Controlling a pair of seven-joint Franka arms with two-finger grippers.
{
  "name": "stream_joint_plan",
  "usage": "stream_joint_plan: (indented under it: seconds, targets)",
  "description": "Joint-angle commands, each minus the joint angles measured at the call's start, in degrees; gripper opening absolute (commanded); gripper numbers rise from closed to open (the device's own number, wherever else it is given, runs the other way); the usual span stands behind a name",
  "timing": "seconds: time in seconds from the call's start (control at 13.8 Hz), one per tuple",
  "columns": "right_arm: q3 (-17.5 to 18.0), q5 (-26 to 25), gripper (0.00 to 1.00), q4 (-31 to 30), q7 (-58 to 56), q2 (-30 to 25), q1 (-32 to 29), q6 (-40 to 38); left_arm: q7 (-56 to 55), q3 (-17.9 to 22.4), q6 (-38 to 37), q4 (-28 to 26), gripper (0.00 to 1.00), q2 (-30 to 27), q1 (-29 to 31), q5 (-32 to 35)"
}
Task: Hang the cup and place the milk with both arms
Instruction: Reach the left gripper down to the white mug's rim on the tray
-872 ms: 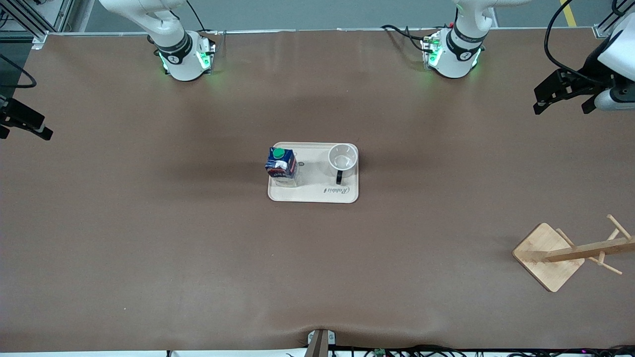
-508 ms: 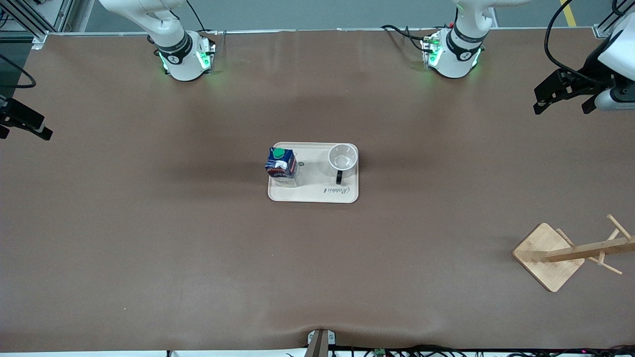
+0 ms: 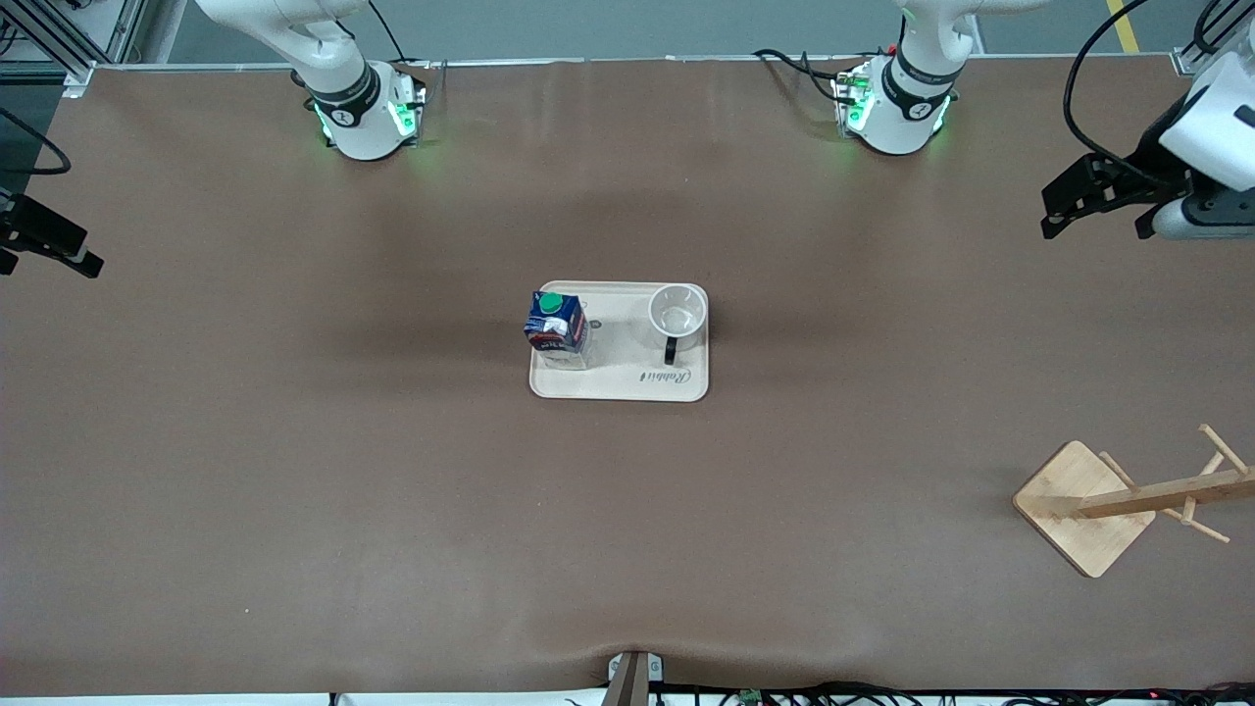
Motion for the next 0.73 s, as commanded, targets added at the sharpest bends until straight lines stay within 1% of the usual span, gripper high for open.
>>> stream_joint_plan:
  seconds: [0.0, 0.15, 0.22, 0.36, 0.51, 0.65]
  targets:
    - [0.3, 0.3, 1.0, 0.0, 0.8, -0.8, -0.3, 0.1, -1.3, -3.9, 0.4, 0.0, 1.0, 1.9, -0.3, 0.1]
    - [0.4, 0.2, 1.0, 0.0, 0.8, -0.8, -0.3, 0.0, -2.5, -7.6, 6.0, -3.2, 1.0, 2.4, -0.3, 0.1]
    - [0.3, 0.2, 1.0, 0.0, 0.6, -0.8, -0.2, 0.0, -3.7, -9.1, 6.9, -3.5, 1.0, 4.4, -0.4, -0.1]
    - [0.6, -0.8, 1.0, 0.0, 0.1, -0.9, 0.3, 0.0, -8.3, -13.5, 9.8, -4.1, 1.0, 7.7, -0.4, 0.1]
    - [0.6, -0.7, 1.0, 0.0, 0.5, -0.9, 0.4, -0.2, -13.3, -17.7, 15.9, -6.6, 1.0, 10.7, -0.4, 0.1]
    - [0.5, -0.6, 1.0, 0.0, 0.7, -0.9, 0.3, -0.4, -17.1, -20.1, 22.3, -10.7, 1.0, 13.1, -1.9, 0.1]
